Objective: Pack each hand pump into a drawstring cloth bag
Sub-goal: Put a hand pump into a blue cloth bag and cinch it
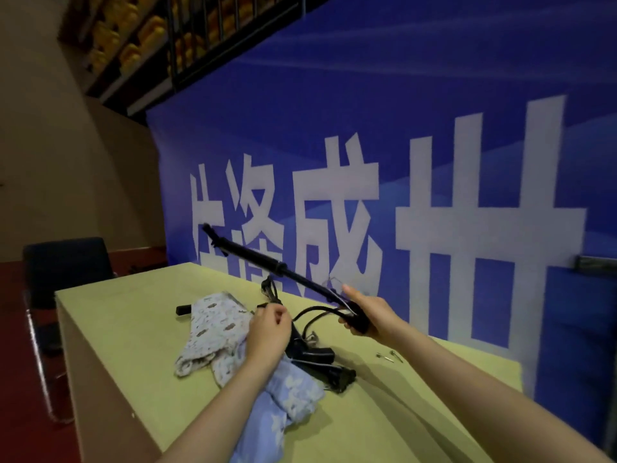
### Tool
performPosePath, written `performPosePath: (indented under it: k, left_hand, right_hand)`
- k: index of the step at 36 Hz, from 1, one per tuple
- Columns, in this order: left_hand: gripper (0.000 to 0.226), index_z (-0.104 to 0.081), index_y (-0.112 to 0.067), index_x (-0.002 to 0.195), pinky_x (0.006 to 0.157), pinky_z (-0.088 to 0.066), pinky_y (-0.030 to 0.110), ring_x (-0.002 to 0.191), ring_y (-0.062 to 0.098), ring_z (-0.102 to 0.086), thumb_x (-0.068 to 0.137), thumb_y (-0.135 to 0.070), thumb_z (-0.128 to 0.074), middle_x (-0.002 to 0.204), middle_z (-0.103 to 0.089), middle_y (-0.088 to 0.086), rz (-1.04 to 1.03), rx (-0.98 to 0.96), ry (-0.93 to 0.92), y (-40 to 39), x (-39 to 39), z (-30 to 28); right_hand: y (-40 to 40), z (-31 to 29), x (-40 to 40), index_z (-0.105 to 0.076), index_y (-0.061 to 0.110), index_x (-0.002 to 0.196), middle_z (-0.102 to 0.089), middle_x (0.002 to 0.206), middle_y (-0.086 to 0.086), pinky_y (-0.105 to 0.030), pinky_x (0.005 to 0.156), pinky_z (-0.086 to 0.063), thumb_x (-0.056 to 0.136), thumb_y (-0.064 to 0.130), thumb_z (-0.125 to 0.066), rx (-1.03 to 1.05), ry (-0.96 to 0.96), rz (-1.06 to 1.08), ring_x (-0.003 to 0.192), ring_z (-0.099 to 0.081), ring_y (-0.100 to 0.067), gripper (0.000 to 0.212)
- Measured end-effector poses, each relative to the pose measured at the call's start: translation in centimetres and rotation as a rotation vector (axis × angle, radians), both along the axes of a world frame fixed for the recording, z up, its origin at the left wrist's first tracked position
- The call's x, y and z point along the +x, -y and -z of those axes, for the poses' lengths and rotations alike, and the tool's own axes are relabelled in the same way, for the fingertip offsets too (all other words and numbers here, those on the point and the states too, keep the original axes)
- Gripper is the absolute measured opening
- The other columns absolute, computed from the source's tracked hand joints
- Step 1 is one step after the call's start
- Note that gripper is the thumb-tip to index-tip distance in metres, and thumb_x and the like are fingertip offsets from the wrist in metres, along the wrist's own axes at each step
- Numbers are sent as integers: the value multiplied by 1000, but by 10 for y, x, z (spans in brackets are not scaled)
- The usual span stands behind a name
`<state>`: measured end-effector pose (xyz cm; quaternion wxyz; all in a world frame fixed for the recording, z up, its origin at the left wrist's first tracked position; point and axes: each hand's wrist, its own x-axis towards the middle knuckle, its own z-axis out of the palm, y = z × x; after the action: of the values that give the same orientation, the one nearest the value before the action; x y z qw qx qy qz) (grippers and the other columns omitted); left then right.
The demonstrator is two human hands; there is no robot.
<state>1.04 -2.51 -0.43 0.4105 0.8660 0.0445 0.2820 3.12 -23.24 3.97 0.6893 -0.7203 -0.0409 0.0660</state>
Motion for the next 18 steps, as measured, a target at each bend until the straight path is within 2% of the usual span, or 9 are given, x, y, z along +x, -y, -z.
performPosePath:
  k: [4, 6, 9, 13, 16, 18]
  left_hand:
    - [22, -58, -16, 101, 66, -44, 29, 86, 17, -58, 94, -36, -53, 98, -61, -1, -20, 32, -200, -3, 18, 6]
    - [32, -64, -13, 103, 62, -45, 29, 81, 20, -62, 93, -41, -51, 92, -66, 4, -12, 27, -312, -6, 30, 7]
    - [35, -67, -12, 103, 66, -43, 28, 85, 23, -62, 93, -42, -51, 95, -68, 7, 25, -12, -443, -6, 50, 9]
    - [36, -69, -21, 96, 62, -40, 27, 79, 19, -60, 84, -52, -56, 86, -66, 0, -48, 52, -481, -2, 65, 17]
    - [39, -67, -21, 91, 69, -44, 28, 80, 21, -60, 81, -57, -56, 82, -64, -1, -72, -7, -486, -1, 71, 19]
    - [49, -67, -18, 96, 81, -49, 32, 88, 24, -61, 76, -62, -55, 93, -65, 3, -49, -79, -525, -3, 75, 17]
  right_hand:
    - [-3, 9, 4, -62, 3, 99, -68, 81, -14, -28, 60, -52, 85, 26, -73, 0, -121, -87, 67, -66, -21, 29]
    - [-2, 12, 9, -61, 2, 98, -67, 87, -15, -29, 62, -55, 85, 17, -72, 28, -155, -86, 73, -69, -23, 23]
    - [4, 16, 14, -60, 0, 102, -66, 93, -17, -30, 68, -59, 87, 13, -70, 54, -178, -106, 79, -70, -24, 22]
    - [7, 21, 24, -59, -3, 101, -65, 93, -19, -34, 74, -59, 87, 8, -69, 107, -178, -101, 80, -70, -25, 20]
    - [4, 21, 34, -57, -4, 99, -63, 96, -22, -37, 76, -60, 88, 4, -66, 219, -183, -96, 80, -71, -29, 16]
    - [1, 18, 40, -57, -7, 102, -66, 96, -25, -37, 74, -60, 91, 3, -62, 241, -175, -103, 80, -70, -30, 17]
